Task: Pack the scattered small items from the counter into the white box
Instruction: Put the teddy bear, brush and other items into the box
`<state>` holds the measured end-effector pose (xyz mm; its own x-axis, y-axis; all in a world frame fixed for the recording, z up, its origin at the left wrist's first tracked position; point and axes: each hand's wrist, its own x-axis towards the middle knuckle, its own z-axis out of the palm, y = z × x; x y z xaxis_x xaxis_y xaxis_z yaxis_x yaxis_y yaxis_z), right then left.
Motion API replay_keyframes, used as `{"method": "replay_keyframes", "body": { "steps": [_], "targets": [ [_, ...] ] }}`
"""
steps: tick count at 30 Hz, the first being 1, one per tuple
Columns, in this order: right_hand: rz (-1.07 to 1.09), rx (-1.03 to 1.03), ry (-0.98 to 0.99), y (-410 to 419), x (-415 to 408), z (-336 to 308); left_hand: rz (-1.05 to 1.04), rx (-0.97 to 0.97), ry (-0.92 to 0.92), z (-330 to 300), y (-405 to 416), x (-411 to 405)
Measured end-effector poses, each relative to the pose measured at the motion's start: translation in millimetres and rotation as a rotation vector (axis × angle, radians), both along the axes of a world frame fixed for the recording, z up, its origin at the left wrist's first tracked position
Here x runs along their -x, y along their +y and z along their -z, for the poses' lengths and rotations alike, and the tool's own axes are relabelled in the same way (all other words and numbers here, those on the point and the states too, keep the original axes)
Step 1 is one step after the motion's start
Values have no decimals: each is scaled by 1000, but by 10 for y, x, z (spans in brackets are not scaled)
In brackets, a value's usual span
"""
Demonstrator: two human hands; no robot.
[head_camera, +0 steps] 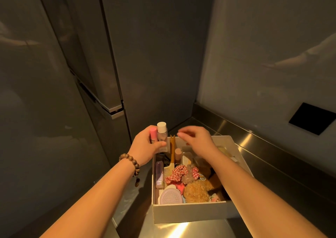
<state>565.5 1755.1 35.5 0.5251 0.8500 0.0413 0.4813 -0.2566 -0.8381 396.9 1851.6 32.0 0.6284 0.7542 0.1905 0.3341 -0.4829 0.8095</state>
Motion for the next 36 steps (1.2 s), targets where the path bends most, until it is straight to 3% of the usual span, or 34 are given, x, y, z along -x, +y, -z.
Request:
{"method": "replay_keyframes", "body": {
  "steps": [3, 8, 16, 20, 27, 36],
  "targets": [
    [-176, -33, -27, -54, 163, -267, 91, -8, 3, -92, -58, -66],
    [-155, -38, -68, -85, 197, -410, 166, -20, 30, -200, -134, -131],
    [-78, 6, -73, -44, 118, -227, -82, -58, 17, -173, 68, 123],
    [-90, 37, -85, 117, 219, -88, -115, -40, 16, -135, 131, 259],
    [-165, 172, -272, 422, 434, 136, -117, 36, -88, -65, 201, 416],
    [-171, 313, -375, 540, 414, 53, -123, -25, -45, -35, 235, 437]
  ]
}}
